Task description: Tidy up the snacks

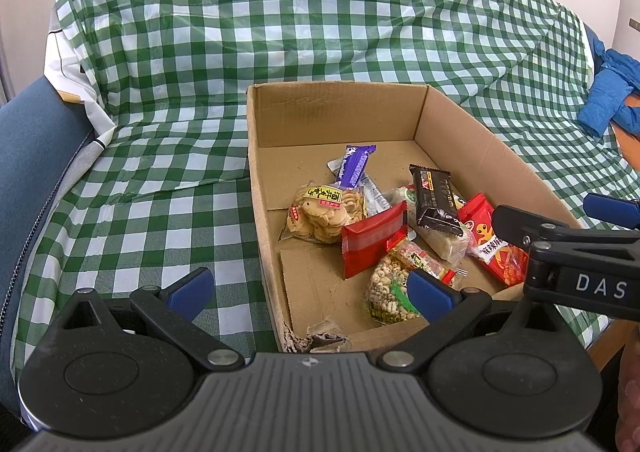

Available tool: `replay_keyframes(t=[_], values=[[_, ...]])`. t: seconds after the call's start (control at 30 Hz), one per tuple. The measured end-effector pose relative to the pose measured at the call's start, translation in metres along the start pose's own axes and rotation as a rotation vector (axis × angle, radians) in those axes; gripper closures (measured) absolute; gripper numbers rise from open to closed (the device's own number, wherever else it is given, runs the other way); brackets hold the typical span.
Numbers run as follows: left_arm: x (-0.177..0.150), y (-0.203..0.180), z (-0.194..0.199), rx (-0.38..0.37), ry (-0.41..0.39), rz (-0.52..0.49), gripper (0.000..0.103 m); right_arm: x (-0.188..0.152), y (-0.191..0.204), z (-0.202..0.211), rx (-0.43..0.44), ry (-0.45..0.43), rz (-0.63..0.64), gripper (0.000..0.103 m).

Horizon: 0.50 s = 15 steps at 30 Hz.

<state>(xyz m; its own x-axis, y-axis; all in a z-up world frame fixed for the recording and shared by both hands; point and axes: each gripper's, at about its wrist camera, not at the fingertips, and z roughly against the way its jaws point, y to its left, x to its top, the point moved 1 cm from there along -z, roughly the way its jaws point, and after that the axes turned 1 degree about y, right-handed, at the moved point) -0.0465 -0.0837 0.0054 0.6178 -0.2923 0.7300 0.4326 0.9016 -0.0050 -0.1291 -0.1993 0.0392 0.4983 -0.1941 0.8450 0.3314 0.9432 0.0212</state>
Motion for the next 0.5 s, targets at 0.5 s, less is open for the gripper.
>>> replay_keyframes(t=[0.5], values=[[0.0016, -0.0016, 0.0013, -0.010, -0.002, -0.007, 0.000, 0.0017, 0.0012, 0.0010, 0.007, -0.003, 0.003, 0.001]])
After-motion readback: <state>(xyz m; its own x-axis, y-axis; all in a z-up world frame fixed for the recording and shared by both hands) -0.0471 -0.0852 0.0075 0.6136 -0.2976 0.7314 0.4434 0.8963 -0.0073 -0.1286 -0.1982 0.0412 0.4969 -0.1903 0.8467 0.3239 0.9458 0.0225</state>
